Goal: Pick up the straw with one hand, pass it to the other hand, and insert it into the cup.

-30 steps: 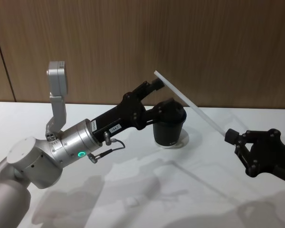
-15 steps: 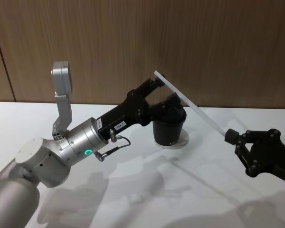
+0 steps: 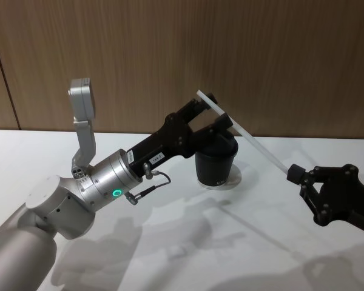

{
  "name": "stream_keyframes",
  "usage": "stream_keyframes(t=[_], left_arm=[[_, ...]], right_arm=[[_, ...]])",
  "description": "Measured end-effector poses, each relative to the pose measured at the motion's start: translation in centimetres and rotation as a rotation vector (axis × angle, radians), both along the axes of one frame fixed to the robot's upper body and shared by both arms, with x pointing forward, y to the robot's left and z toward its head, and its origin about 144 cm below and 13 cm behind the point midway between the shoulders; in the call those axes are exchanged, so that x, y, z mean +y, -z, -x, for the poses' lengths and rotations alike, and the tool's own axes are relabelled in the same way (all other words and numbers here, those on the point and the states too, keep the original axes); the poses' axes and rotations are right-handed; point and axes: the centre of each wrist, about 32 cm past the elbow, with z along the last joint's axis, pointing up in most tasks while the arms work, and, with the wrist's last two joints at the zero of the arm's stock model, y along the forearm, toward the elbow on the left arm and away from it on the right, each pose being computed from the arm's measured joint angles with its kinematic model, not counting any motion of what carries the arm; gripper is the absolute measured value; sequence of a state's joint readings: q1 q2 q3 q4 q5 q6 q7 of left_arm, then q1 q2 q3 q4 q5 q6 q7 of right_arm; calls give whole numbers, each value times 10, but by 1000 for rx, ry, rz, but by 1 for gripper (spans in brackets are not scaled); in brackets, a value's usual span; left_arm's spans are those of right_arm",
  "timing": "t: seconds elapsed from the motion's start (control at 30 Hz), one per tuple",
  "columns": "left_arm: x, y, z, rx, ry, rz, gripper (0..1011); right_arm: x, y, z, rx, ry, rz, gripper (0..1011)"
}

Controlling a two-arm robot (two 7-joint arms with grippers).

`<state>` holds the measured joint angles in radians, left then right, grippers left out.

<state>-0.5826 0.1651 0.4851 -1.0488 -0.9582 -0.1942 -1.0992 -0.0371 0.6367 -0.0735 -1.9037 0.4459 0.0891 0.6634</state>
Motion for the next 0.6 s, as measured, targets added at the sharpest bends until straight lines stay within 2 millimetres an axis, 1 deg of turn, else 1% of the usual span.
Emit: stream_keyframes(t=[0.03,0.1,0.13,0.23,0.27,0.37,0.4,0.43,0.47,0.5,0.6], left_arm=[[0,0,0,1,0,1,906],[-1,0,0,1,0,3,839],[-1,1,0,2,0,4,788],[-2,0,-1,2,0,6,732],[-2,1,-1,2,0,6,675],[-2,1,-1,3,0,8,593],[-2,1,-1,3,0,8,547],[-2,1,-1,3,0,8,534],[-2,1,-1,3,0,9,485],[-2,1,-1,3,0,9,474],[-3,1,-1,4,0,10,339]], right_arm=[[0,0,0,0,0,0,0],[0,0,0,0,0,0,0],[0,0,0,0,0,0,0],[0,0,0,0,0,0,0],[0,0,0,0,0,0,0],[0,0,0,0,0,0,0],[0,0,0,0,0,0,0],[0,0,0,0,0,0,0],[0,0,0,0,0,0,0],[0,0,0,0,0,0,0],[0,0,0,0,0,0,0]])
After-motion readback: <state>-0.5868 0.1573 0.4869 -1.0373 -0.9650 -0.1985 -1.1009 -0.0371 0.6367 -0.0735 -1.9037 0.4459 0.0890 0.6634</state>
